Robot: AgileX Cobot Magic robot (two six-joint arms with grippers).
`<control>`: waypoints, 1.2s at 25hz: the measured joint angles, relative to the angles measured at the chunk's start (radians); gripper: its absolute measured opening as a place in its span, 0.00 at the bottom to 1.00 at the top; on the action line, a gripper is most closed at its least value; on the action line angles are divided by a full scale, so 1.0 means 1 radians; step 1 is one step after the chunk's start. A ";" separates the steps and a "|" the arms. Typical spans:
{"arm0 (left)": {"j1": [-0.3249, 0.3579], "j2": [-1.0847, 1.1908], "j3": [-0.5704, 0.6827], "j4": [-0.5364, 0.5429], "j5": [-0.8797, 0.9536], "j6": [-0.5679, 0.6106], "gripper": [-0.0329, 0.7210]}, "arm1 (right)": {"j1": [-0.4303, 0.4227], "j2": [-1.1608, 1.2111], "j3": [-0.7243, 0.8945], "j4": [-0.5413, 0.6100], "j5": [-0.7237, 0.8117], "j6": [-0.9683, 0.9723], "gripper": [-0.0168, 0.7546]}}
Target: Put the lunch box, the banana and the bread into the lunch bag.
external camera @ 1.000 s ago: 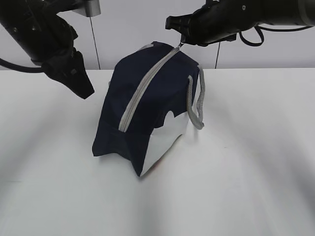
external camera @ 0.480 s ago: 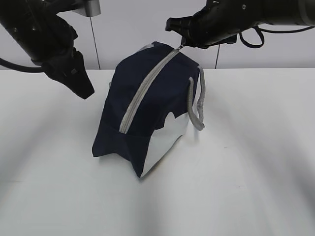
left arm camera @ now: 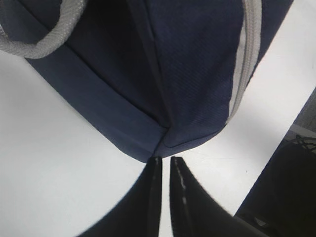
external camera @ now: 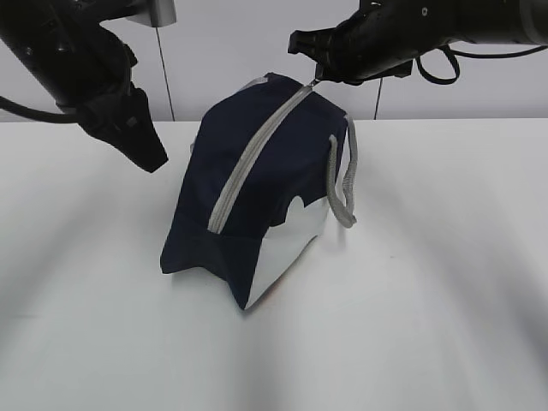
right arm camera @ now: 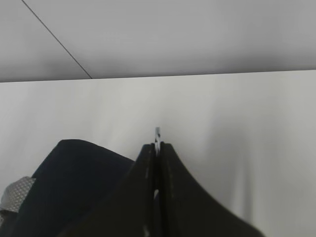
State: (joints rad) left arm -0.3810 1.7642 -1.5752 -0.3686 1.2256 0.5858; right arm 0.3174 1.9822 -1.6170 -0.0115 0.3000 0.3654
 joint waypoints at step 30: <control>0.000 0.000 -0.002 -0.006 -0.018 -0.171 0.60 | 0.000 0.000 -0.035 0.031 0.080 0.000 0.02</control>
State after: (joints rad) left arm -0.3810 1.7642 -1.5774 -0.3746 1.2074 0.4147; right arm 0.3174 1.9822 -1.6522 0.0190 0.3801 0.3654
